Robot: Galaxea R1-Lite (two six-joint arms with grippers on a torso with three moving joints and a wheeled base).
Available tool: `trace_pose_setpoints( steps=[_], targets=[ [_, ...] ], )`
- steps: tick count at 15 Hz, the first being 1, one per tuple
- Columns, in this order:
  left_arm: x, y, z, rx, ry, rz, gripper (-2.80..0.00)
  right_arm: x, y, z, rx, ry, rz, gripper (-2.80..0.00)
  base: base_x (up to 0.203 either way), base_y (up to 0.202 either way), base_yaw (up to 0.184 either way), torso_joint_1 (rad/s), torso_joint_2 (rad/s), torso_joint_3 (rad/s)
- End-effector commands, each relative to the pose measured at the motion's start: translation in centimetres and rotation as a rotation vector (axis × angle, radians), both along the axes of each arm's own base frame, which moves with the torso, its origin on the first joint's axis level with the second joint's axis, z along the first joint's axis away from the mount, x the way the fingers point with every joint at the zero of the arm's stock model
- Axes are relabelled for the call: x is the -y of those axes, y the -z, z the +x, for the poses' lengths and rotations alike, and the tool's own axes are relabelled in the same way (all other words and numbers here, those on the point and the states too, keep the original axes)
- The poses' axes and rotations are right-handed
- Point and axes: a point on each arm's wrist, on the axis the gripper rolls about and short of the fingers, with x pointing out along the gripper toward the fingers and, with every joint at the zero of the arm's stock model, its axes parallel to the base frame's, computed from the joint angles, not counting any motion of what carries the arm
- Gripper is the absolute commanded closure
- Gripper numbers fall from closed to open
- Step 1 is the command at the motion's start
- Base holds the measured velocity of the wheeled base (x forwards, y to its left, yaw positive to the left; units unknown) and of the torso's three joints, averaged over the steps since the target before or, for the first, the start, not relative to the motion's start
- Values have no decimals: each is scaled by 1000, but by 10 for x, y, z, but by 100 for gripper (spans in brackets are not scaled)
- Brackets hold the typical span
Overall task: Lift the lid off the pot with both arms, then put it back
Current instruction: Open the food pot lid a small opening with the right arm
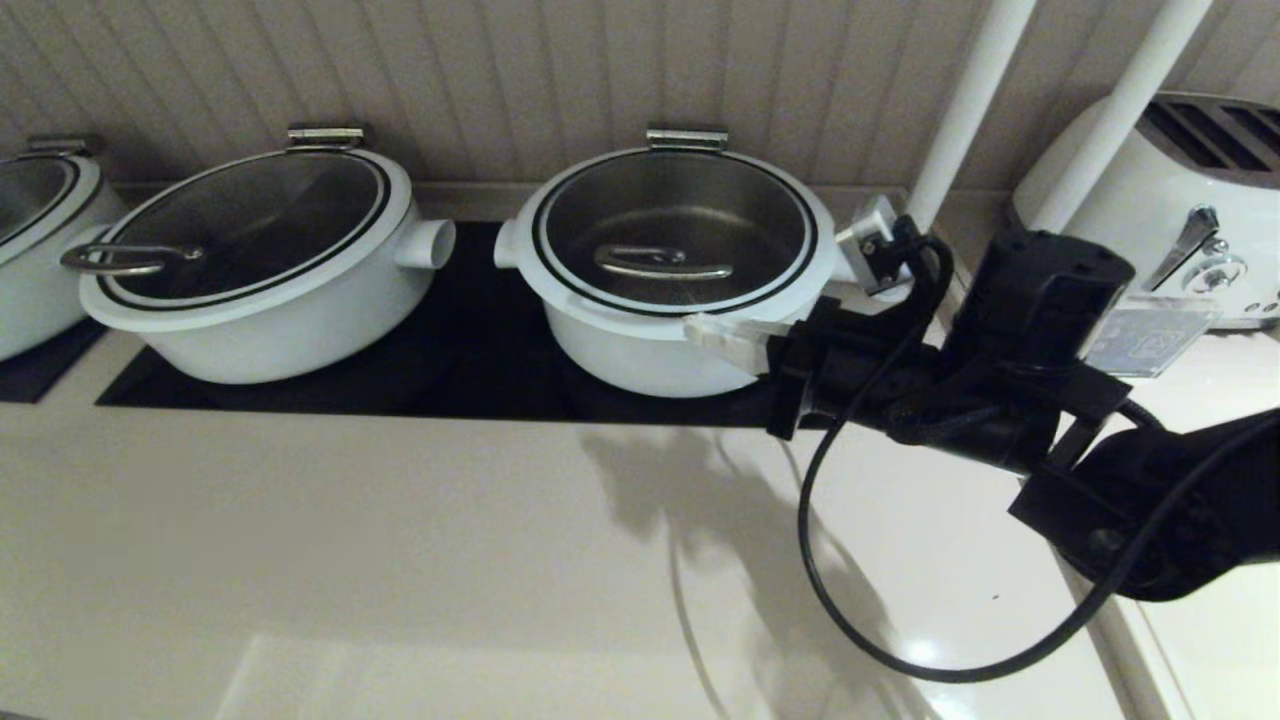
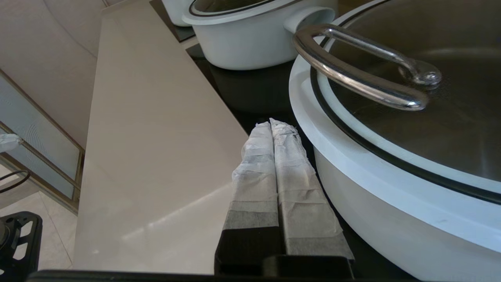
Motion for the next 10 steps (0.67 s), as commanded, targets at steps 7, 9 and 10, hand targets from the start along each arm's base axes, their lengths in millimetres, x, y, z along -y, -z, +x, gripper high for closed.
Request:
trace_pose_setpoints(
  steps=[7,9,10],
  targets=[
    [0,0,0,0,0,0,0,-15,-1,19,28,-7,21,0,0,0,0,0,0,0],
    [0,0,0,0,0,0,0,-17,2,22,28,-7,17,0,0,0,0,0,0,0],
    [0,0,0,-1,0,0,0,-18,3,22,24,-7,14,0,0,0,0,0,0,0]
  ],
)
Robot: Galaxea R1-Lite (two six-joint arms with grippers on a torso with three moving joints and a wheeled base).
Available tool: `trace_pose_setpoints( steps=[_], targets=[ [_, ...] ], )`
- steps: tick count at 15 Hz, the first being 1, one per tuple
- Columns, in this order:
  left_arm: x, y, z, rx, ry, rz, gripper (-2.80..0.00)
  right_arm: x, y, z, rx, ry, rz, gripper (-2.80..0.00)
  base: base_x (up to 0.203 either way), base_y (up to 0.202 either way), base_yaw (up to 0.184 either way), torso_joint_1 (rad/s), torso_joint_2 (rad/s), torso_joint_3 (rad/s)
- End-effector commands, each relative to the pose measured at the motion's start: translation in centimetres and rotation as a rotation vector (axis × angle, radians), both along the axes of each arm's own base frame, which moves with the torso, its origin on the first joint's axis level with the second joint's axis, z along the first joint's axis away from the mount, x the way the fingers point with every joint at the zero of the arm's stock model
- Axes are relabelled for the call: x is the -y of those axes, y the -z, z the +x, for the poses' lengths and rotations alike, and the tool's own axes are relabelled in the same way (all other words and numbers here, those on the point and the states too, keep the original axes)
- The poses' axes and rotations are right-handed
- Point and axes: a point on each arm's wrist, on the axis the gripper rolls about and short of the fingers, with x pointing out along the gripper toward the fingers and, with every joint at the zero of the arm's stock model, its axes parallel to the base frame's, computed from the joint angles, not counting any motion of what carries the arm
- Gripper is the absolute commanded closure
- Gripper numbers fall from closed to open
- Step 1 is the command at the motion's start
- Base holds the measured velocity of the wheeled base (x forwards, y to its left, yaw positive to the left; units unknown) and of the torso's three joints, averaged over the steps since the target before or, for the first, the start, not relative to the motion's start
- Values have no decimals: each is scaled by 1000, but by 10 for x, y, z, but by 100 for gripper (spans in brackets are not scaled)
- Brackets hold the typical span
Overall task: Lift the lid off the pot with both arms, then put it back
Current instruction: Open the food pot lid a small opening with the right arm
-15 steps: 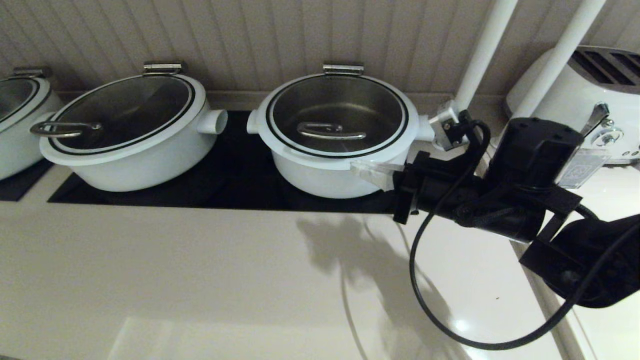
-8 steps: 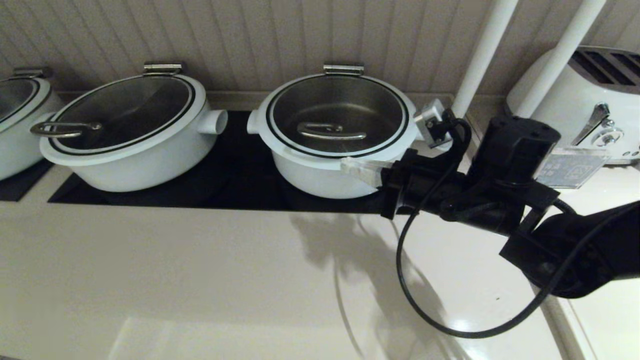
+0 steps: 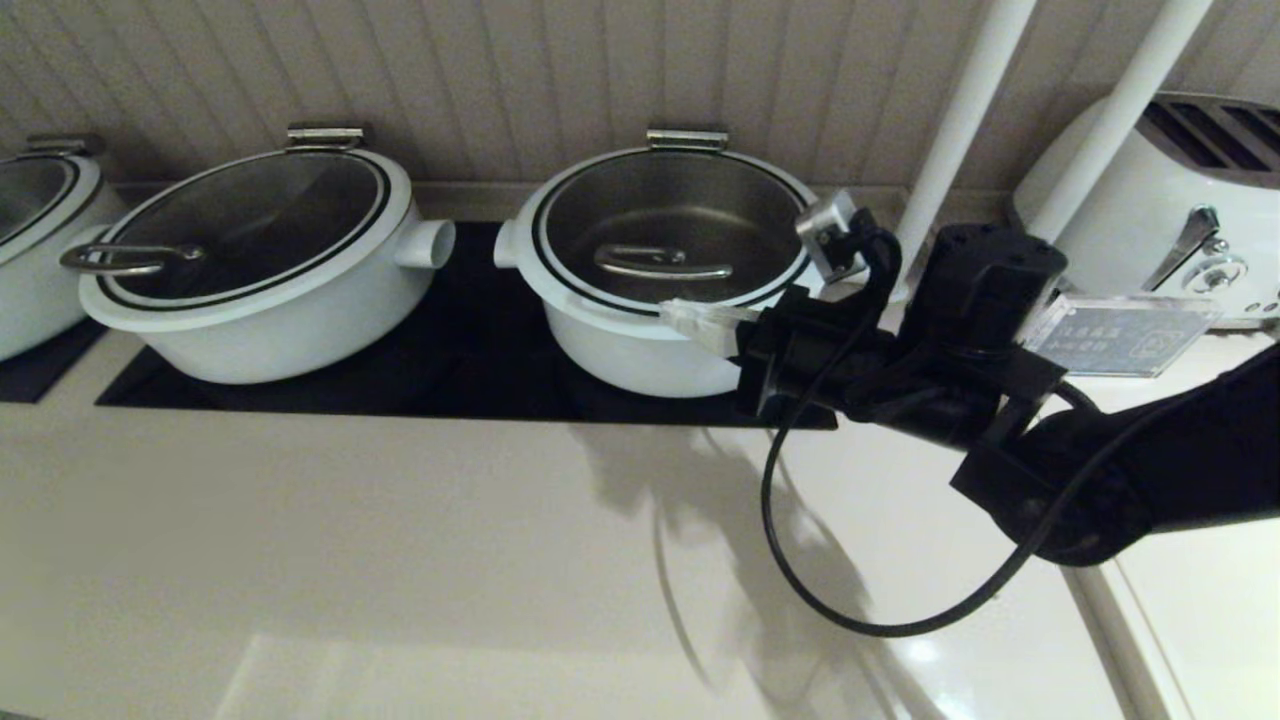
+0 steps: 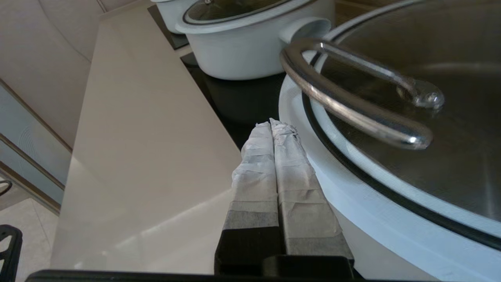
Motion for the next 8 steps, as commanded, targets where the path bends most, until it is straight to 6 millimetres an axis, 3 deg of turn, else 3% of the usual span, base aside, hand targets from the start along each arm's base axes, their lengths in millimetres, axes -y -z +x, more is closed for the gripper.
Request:
trace_pose_setpoints(
  steps=[1,8],
  targets=[
    [0,0,0,0,0,0,0,-2,4,2,-4,-3,-4,0,0,0,0,0,0,0],
    [0,0,0,-1,0,0,0,-5,11,8,-9,12,-8,0,0,0,0,0,0,0]
  ],
)
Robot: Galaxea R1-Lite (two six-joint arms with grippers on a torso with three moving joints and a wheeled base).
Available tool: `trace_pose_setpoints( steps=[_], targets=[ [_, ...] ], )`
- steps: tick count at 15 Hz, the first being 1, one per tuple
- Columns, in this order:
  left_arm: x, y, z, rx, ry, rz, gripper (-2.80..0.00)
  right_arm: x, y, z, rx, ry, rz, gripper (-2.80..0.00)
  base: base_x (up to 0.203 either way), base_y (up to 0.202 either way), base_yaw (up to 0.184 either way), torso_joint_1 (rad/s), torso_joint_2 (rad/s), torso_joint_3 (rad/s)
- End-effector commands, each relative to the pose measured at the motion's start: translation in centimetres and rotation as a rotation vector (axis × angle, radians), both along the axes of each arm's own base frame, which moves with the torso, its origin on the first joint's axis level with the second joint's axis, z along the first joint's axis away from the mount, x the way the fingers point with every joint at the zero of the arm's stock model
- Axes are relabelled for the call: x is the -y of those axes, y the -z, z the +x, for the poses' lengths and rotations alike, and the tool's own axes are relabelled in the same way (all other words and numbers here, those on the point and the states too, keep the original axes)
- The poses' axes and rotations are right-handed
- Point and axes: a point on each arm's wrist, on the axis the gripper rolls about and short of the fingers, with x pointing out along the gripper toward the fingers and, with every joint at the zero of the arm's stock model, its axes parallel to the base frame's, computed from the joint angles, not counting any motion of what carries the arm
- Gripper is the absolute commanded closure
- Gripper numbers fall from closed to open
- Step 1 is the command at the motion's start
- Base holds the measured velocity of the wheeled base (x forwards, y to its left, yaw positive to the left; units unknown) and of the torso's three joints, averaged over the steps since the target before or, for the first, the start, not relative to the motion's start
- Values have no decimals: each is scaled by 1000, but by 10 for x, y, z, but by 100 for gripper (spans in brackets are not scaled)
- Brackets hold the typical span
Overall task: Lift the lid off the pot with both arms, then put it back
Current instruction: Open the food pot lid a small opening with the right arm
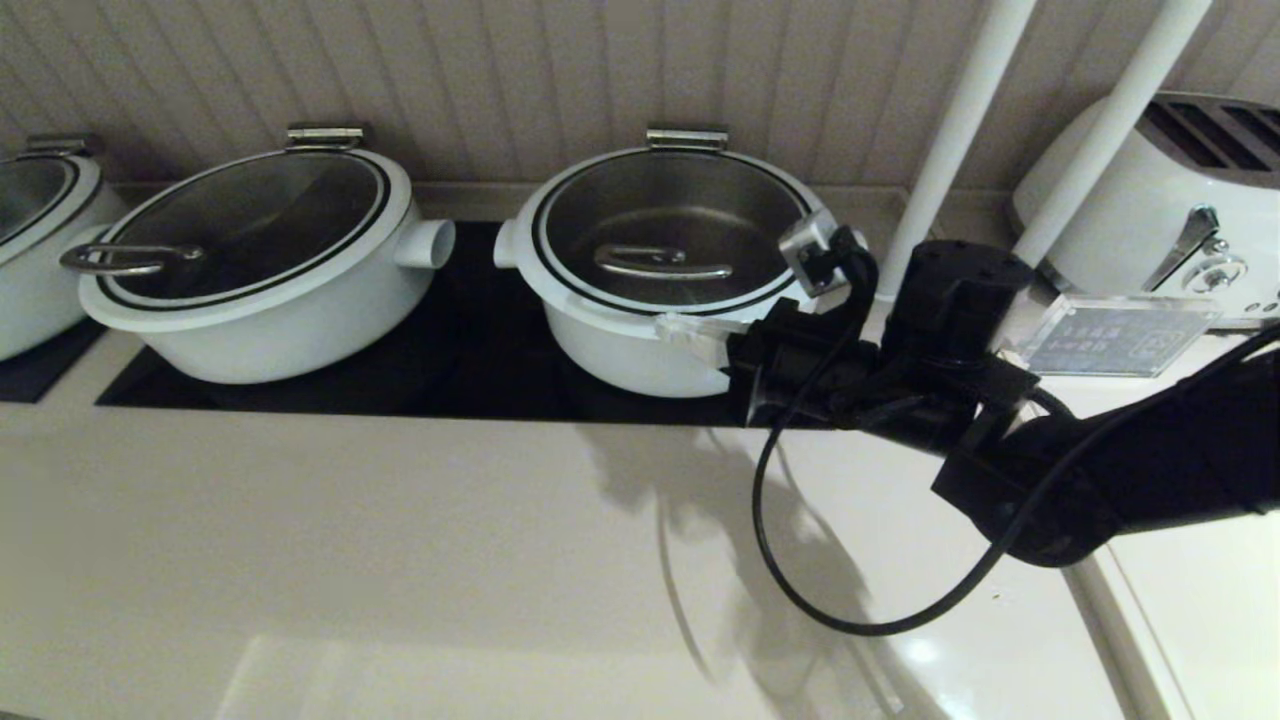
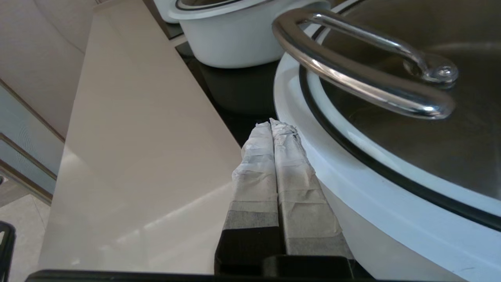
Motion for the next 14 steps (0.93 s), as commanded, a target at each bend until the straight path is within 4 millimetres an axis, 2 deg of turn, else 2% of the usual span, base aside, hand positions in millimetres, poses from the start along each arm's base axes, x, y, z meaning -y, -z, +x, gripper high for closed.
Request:
trace_pose_setpoints(
  steps=[1,8,14],
  targets=[
    [0,0,0,0,0,0,0,-1,0,3,17,13,12,0,0,0,0,0,0,0],
    [0,0,0,0,0,0,0,-3,-3,10,33,77,35,0,0,0,0,0,0,0],
    [0,0,0,0,0,0,0,-9,-17,18,79,104,73,0,0,0,0,0,0,0]
  ],
)
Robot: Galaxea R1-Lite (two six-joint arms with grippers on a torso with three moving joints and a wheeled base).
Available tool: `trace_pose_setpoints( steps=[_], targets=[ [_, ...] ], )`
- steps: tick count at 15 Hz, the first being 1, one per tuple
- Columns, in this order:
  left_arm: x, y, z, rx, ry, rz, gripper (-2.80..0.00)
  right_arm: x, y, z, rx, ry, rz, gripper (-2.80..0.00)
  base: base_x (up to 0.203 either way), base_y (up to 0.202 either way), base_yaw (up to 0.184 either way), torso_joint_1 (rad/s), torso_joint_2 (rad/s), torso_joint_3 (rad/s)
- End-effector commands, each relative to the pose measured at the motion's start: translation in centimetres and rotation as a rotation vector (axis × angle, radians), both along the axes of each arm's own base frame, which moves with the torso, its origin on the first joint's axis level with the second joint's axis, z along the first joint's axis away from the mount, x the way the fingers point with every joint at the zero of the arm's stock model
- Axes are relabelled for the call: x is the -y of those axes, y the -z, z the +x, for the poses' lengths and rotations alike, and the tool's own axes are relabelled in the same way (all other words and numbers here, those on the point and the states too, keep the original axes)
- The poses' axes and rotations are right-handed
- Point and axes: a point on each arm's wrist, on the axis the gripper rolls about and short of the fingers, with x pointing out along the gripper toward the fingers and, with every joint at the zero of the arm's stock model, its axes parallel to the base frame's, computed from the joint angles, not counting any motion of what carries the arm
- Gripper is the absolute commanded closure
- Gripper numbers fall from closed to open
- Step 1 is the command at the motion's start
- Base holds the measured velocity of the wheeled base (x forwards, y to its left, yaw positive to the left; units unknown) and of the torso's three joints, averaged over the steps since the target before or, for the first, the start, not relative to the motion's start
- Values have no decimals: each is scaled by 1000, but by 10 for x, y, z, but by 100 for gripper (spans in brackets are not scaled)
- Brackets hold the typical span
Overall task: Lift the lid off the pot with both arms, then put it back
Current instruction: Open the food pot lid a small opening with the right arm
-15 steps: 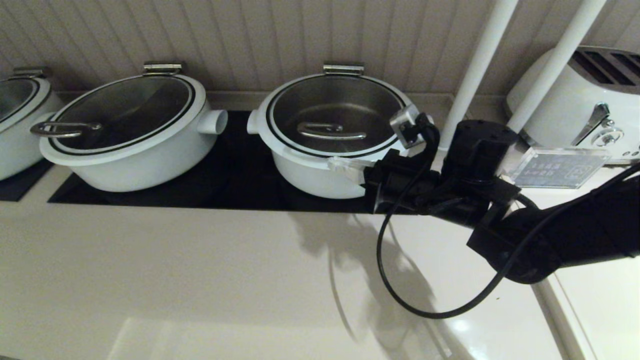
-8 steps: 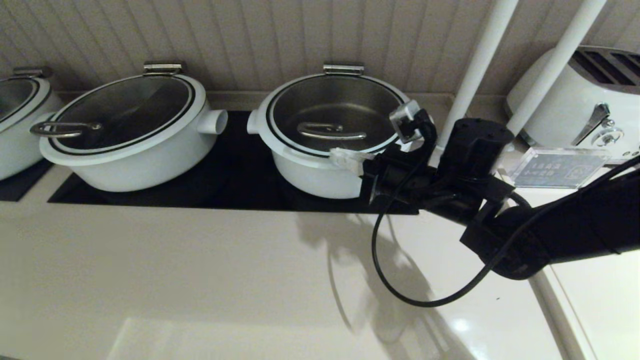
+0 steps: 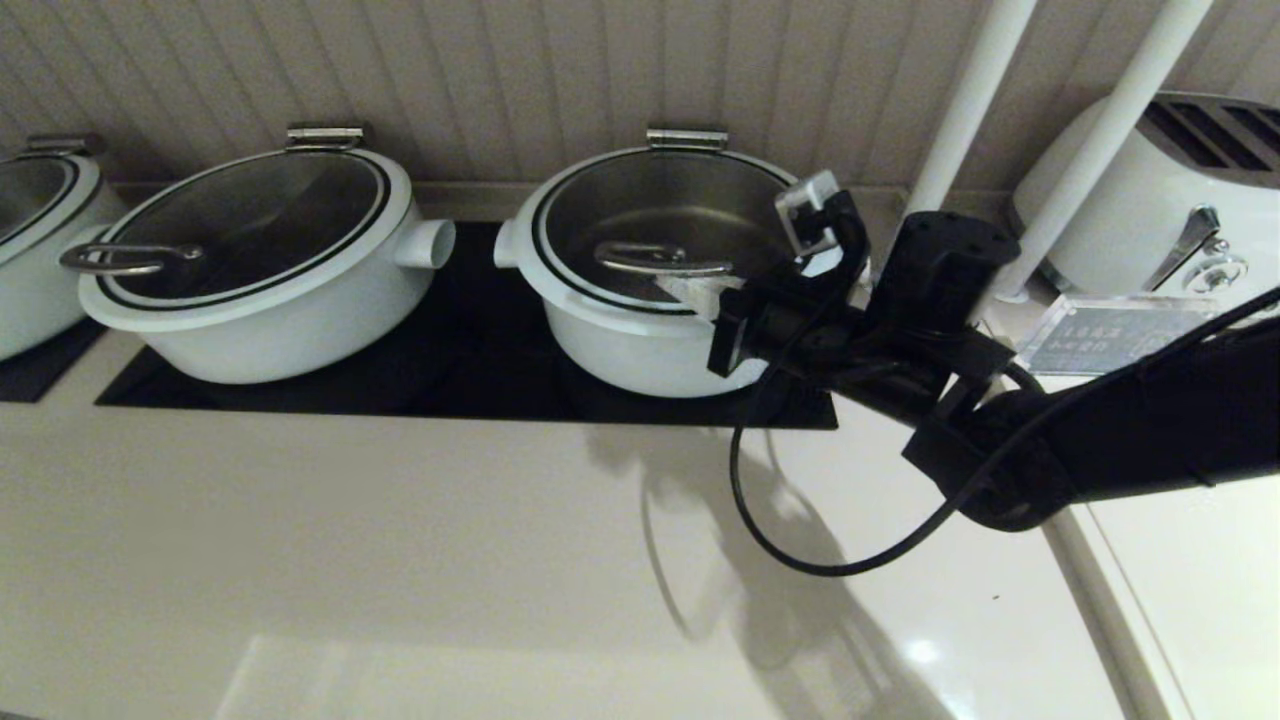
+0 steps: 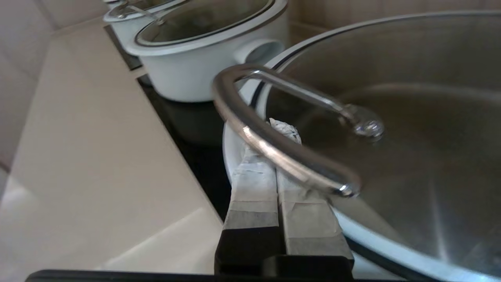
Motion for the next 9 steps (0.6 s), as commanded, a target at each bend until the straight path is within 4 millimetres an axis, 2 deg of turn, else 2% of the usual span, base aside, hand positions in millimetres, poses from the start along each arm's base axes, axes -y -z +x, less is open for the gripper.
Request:
trace_pose_setpoints(
  steps=[1,9],
  targets=[
    [0,0,0,-2,0,0,0,-1,-2,1,11,-3,7,0,0,0,0,0,0,0],
    [0,0,0,1,0,0,0,-2,-11,2,34,9,26,0,0,0,0,0,0,0]
  ],
)
